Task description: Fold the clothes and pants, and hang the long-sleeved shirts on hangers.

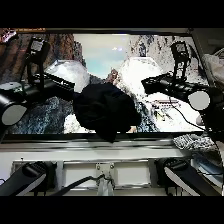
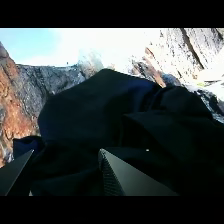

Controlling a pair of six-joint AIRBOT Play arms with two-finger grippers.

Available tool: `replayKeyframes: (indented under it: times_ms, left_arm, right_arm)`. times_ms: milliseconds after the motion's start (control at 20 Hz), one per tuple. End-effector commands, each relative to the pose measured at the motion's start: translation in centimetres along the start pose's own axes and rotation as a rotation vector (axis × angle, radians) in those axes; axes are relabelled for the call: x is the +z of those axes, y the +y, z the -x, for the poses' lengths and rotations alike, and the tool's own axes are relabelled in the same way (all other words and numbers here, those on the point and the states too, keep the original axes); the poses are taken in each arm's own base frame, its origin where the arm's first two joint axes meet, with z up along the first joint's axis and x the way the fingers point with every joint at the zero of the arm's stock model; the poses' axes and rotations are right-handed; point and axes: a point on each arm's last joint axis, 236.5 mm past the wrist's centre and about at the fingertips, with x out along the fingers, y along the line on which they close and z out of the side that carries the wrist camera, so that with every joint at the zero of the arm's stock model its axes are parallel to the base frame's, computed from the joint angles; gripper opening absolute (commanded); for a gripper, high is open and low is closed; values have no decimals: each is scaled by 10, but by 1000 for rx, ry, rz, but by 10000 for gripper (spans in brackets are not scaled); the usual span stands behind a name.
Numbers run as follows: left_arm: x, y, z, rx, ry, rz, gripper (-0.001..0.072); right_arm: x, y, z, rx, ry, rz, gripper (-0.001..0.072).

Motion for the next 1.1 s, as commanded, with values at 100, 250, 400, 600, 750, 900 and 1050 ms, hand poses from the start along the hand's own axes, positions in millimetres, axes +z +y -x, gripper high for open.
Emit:
replayKeyframes:
  times_ms: [100, 250, 400, 600, 750, 900, 1050]
  left_arm:
    - [0, 0, 0, 0, 1, 0, 417]
    - [0, 0, 0, 0, 0, 0, 417]
    - [0, 0, 0, 0, 1, 0, 417]
    - [0, 0, 0, 0, 0, 0, 417]
    - [0, 0, 0, 0, 1, 1, 417]
    - [-4, 0, 0, 2, 17, 0, 417]
    - [-7, 1, 0, 3, 29, 0, 417]
  right_arm:
    - [0, 0, 0, 1, 0, 1, 496]
    - [0, 0, 0, 1, 0, 1, 496]
    - [0, 0, 0, 1, 0, 1, 496]
    - [0, 0, 0, 1, 0, 1, 496]
    - [0, 0, 0, 1, 0, 1, 496]
    - [0, 0, 0, 1, 0, 1, 496]
    - [0, 0, 0, 1, 0, 1, 496]
